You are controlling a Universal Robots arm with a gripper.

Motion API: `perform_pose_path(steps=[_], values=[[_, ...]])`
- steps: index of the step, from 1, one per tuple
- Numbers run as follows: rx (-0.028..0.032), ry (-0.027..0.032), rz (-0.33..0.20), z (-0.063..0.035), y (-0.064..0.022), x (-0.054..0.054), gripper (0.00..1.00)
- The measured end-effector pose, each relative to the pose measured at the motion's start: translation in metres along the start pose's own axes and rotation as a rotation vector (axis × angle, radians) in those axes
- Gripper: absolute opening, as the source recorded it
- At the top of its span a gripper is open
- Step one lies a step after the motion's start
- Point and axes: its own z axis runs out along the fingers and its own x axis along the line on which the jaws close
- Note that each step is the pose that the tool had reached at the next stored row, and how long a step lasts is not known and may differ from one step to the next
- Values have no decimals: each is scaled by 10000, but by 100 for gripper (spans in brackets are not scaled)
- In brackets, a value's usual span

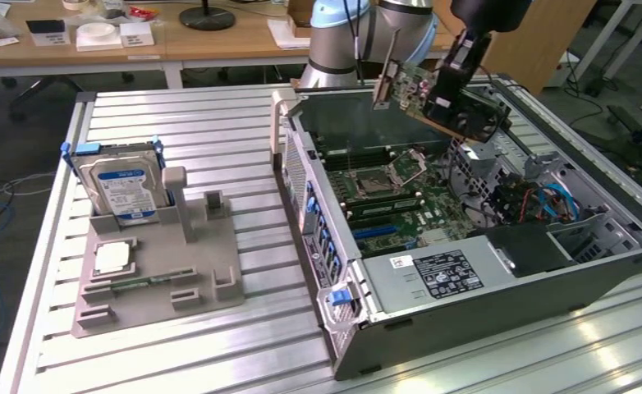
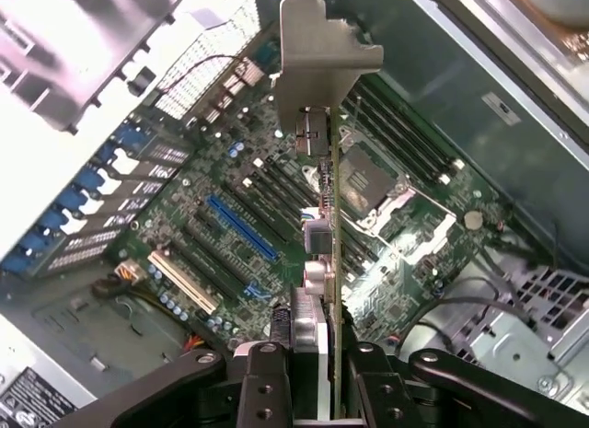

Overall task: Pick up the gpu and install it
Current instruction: 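Insert the gpu into the slot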

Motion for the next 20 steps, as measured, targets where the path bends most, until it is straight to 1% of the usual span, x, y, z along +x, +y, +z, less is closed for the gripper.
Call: perform_pose_path(steps=[5,10,15,18,20], values=[[6,19,-727,2,-1,-1,28],[9,30,-1110,10,-1,-2,28],[16,53,-1915,31,-2,-1,28],[3,42,-2024,35,-6,1,28],[2,45,-2092,37,-7,2,28]])
